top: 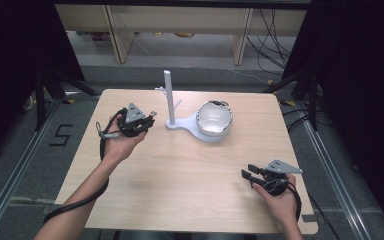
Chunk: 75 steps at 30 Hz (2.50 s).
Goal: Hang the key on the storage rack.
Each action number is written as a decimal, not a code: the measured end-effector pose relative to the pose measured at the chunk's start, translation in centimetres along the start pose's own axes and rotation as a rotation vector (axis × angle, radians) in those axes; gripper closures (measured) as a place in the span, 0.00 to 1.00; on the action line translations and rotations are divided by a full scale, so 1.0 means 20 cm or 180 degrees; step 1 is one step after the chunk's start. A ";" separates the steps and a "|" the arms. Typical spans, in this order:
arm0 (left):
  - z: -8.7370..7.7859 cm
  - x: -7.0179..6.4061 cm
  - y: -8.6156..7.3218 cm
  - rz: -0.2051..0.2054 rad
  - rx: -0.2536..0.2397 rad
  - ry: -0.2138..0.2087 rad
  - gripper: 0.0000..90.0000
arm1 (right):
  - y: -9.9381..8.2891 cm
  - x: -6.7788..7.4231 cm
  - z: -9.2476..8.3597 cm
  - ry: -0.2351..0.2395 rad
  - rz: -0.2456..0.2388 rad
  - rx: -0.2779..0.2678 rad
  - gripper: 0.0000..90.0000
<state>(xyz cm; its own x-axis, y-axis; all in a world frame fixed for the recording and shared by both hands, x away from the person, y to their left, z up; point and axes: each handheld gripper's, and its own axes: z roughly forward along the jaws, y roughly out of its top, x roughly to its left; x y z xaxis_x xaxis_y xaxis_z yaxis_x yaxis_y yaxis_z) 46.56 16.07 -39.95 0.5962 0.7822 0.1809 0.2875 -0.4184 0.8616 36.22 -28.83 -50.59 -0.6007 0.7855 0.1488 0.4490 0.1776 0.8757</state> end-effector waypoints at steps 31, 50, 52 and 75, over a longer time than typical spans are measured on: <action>0.17 0.15 0.26 -0.0152 -0.0060 0.0159 0.90 | -0.02 -0.02 -0.03 -0.0054 0.0049 -0.0106 0.65; 0.17 0.17 0.24 -0.0121 0.0092 0.0144 0.90 | -0.02 0.00 -0.02 -0.0031 0.0255 -0.0069 0.64; 0.18 0.17 0.25 -0.0106 0.0126 0.0123 0.90 | -0.03 -0.01 -0.02 -0.0037 0.0255 -0.0063 0.64; 0.25 0.18 0.24 -0.0167 0.0274 0.0132 0.90 | -0.03 -0.01 -0.02 -0.0036 0.0243 -0.0057 0.63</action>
<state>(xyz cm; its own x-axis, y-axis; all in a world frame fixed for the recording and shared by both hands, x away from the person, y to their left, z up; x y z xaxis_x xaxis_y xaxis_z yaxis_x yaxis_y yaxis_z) 53.80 14.69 -37.53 0.5476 0.8217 0.1577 0.3819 -0.4131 0.8267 35.73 -29.29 -50.85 -0.5576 0.8030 0.2104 0.4813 0.1064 0.8701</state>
